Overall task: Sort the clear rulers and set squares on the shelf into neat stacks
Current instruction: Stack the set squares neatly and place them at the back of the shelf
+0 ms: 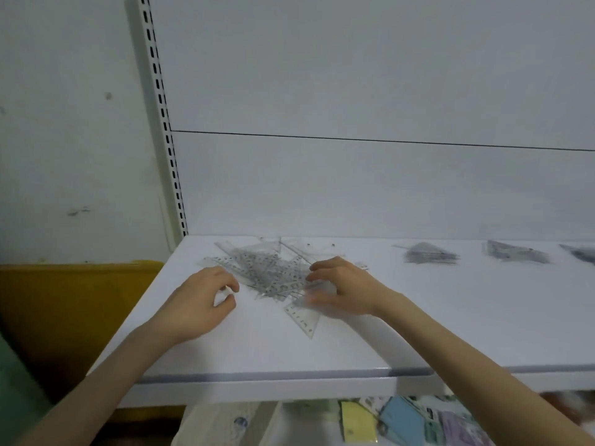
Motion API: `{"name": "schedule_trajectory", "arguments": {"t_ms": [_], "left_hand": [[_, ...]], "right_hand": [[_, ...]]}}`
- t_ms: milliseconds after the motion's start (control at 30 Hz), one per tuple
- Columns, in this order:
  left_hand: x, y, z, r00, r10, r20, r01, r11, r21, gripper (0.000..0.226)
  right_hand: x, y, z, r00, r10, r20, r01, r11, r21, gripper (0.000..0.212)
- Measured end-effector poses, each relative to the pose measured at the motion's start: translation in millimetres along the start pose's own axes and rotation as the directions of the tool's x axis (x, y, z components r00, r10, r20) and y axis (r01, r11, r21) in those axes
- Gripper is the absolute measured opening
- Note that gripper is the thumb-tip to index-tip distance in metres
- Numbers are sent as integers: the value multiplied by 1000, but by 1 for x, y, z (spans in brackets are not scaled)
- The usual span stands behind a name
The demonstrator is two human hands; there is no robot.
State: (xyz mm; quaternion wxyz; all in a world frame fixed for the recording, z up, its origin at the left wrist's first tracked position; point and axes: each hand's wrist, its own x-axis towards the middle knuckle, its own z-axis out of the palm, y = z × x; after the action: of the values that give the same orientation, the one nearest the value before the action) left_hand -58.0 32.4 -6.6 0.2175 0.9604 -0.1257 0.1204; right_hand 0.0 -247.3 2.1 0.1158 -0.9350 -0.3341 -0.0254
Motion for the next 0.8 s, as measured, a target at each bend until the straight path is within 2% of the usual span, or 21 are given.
{"name": "schedule_trajectory", "arguments": {"t_ms": [100,133,200,300,433,533,600,667,800], "left_hand": [[23,18,13,987,146,68,-145,989,-18,53],[31,25,18,976,194,98,-195,981,5,57],[48,37,27,957,259,132,-271,960,75,52],[67,46,36,946,281,160,-303,944,135,43],[79,39,44,929,299,216,-338,925,173,33],[79,36,46,932,273,239,-315,935,164,42],[78,36,44,931,255,262,-298,944,141,53],[79,35,44,923,254,290,-298,947,119,55],[77,41,45,915,306,262,-340,935,96,18]], "right_hand": [[-6,-5,1,996,50,67,-46,997,-63,64],[-6,-6,0,996,55,63,-51,997,-57,61],[-5,-7,0,997,66,39,-65,998,-24,50],[-3,-10,0,997,81,5,-81,996,-49,37],[-3,-10,-2,995,81,-57,-86,992,-94,32],[-5,-6,-3,994,60,-96,-69,993,-92,31],[-7,-2,-4,991,54,-123,-58,998,-35,30],[-12,3,-6,986,52,-160,-49,998,27,32],[-22,13,-10,967,53,-249,-37,997,68,32]]}}
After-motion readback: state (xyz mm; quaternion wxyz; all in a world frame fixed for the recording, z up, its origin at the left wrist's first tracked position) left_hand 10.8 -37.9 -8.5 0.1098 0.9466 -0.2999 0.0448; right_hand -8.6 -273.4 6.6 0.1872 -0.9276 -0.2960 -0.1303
